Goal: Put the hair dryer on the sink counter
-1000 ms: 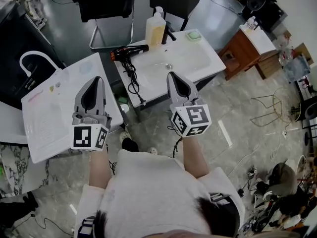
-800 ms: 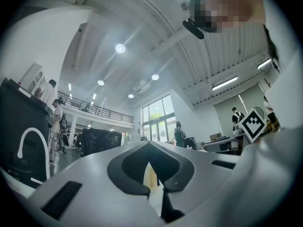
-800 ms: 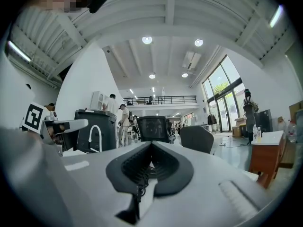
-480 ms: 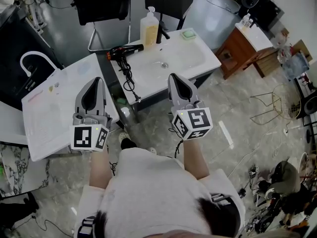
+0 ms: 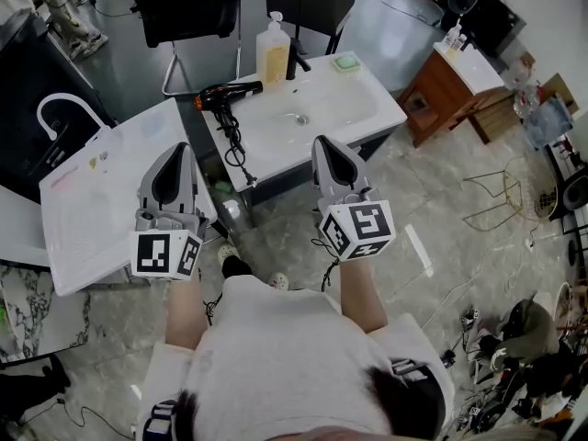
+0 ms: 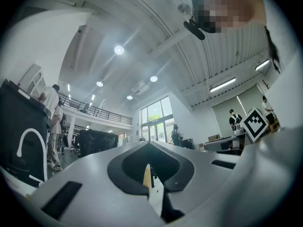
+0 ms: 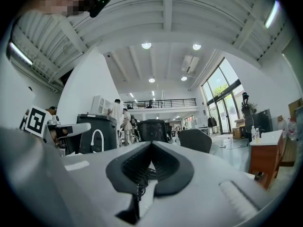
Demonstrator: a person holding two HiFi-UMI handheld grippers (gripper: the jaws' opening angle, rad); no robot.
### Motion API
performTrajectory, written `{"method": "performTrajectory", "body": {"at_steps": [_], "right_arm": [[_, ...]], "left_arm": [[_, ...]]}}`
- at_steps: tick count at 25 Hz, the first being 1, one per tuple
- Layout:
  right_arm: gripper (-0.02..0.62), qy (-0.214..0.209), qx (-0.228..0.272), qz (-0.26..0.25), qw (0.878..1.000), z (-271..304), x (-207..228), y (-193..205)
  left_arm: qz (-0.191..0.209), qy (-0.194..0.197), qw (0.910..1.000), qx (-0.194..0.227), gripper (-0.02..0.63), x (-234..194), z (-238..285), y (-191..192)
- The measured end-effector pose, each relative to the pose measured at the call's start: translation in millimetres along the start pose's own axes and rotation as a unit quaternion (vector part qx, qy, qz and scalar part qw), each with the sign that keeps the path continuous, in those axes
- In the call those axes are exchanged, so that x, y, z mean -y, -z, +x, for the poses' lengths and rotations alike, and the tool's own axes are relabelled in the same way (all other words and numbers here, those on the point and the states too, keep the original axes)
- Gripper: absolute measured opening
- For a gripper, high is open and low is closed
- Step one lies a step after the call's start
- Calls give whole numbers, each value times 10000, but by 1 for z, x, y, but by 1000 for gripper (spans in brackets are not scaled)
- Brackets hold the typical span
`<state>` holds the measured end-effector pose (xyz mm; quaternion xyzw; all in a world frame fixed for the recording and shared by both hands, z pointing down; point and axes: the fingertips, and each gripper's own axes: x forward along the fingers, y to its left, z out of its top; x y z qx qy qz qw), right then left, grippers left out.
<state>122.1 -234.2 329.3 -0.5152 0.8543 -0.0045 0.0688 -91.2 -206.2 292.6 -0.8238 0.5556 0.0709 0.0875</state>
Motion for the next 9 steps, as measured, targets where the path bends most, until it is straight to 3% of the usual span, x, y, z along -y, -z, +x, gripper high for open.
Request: {"method": "performTrajectory", "body": {"at_steps": [9], "right_arm": [[11,-11,13,12,10000,-3,4,0]], "left_arm": [[14,-13,10000,14,2,5,2,-1]]}}
